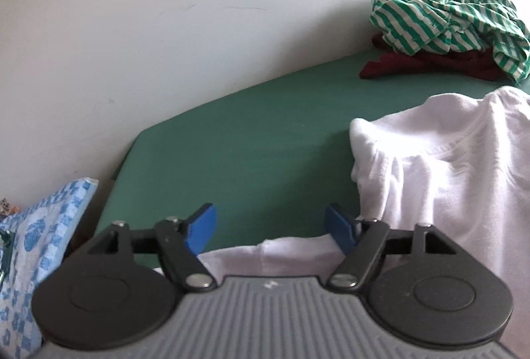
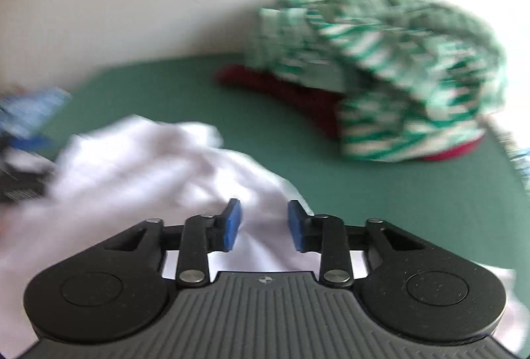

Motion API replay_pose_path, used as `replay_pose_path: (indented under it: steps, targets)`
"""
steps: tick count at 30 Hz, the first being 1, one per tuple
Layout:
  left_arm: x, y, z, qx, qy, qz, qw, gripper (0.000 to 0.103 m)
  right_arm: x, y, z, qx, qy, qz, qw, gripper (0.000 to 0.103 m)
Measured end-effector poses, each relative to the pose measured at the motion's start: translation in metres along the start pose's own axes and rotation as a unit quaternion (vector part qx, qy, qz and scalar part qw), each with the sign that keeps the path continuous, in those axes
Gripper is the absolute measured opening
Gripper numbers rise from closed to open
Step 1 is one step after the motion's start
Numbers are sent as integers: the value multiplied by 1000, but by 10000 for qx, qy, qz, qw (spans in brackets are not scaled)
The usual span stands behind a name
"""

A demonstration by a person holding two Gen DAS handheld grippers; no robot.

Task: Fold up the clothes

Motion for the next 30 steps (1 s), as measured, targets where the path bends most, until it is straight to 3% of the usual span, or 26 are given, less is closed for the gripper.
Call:
replay_pose_path:
  steps: [4, 7, 10, 12, 14, 15, 18, 21, 25, 26, 29, 30]
  targets:
    - [-7, 0, -2, -93, -199, 205, 9995, 87, 26, -49, -7, 211, 420, -138, 9988, 34]
    - [-10, 0, -3, -127, -269, 295, 9991, 89, 45, -85, -13, 369, 734, -242, 9963, 44]
    - [-9, 1, -2, -111, -156, 343, 9992, 89, 36, -95, -36, 76, 361, -239, 9990, 46]
    - [-9, 0, 1, -112, -39, 363, 9993, 89, 35, -87, -45, -41, 67, -355, 9993, 34]
    - [-9, -2, 4, -127, 122, 400, 9990, 82, 42, -81, -49, -117, 146, -473, 9987, 21]
    - [-12, -8, 10, -76, 155, 437, 9989, 75, 47, -79, -46, -92, 288, -501, 9983, 21]
    - [-19, -38, 36, 217, -229, 385, 9988, 81, 65, -63, -38, -85, 707, -559, 9959, 21]
    - [-20, -70, 53, 377, -508, 129, 9979, 87, 102, -43, -15, 252, 645, -1086, 9917, 27]
    - [-13, -97, 45, 305, -17, 111, 9995, 88, 163, -27, 13, 622, 787, -2091, 9727, 31]
    - [-11, -101, 38, 236, 52, 105, 9997, 88, 170, -29, 16, 664, 1133, -2027, 9704, 32]
    - [-3, -113, 15, 0, 130, 61, 9999, 88, 135, -50, 11, 613, 1447, -678, 9852, 34]
    - [0, -117, 8, -86, 85, 43, 9999, 88, 119, -56, 4, 496, 1264, -319, 9902, 38]
Point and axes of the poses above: each gripper's, at about its wrist camera, not at the fingertips, and y roughly the way its jaws point, x to its right, z to its top, the point moved 10 cm from there along y, roughly the way its jaws point, and after that the axes turned 14 degrees about x, right-handed, at the moved point
